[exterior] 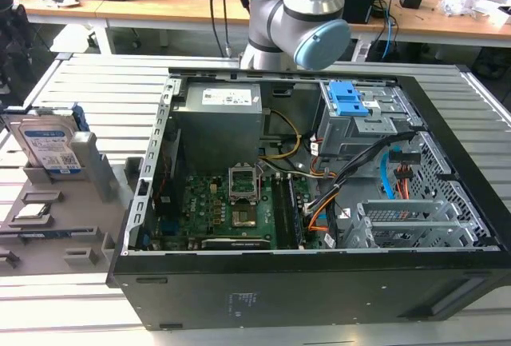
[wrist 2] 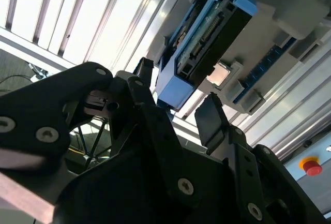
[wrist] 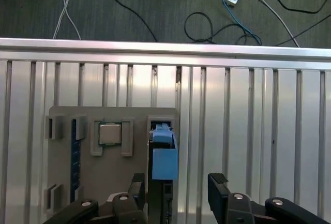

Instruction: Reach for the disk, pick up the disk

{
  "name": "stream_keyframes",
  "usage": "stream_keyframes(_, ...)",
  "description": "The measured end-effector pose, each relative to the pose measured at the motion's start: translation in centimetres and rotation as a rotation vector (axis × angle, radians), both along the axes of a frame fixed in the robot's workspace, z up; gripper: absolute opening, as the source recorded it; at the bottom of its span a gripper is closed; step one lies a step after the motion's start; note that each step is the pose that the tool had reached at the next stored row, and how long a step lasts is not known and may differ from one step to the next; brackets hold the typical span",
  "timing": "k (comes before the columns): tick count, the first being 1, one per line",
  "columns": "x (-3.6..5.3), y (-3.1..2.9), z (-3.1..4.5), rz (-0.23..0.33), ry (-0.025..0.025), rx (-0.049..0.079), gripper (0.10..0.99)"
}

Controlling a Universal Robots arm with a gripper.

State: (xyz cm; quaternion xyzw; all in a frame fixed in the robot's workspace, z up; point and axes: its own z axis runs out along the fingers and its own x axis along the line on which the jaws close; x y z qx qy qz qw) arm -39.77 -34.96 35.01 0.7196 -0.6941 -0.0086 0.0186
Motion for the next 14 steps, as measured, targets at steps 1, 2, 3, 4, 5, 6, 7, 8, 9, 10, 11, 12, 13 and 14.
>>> stream_keyframes(1,0.0,0.0,-0.05,0.0,-0.0001,0.0,0.604)
stream_keyframes(2,0.0,0.0,-0.13,0.0,-0.0002,0.0,0.604)
stream_keyframes(3,0.0,0.0,-0.21,0.0,-0.0001,0.0,0.604)
stream_keyframes(4,0.0,0.01,-0.36,-0.001,-0.0001,0.0,0.604)
stream_keyframes(5,0.0,0.01,-0.61,-0.001,-0.0001,0.0,0.604)
stream_keyframes(6,0.0,0.01,-0.81,-0.001,-0.0001,0.0,0.604)
stream_keyframes(7,0.0,0.01,-0.94,-0.001,0.0,0.0,0.604)
stream_keyframes(8,0.0,0.0,-1.04,-0.001,0.0,0.0,0.604)
stream_keyframes(9,-0.01,-0.04,-1.22,-0.001,0.0,-0.001,0.604)
stream_keyframes(10,-0.01,-0.14,-1.32,-0.001,0.0001,-0.001,0.604)
stream_keyframes(11,0.0,-0.26,-1.43,-0.001,-0.0001,-0.001,0.604)
stream_keyframes(12,0.0,-0.45,-1.59,-0.001,-0.0001,-0.001,0.604)
stream_keyframes(13,0.0,-0.69,-2.04,-0.001,0.0,-0.001,0.604)
stream_keyframes(14,-0.01,-0.73,-2.27,-0.001,0.0,-0.001,0.604)
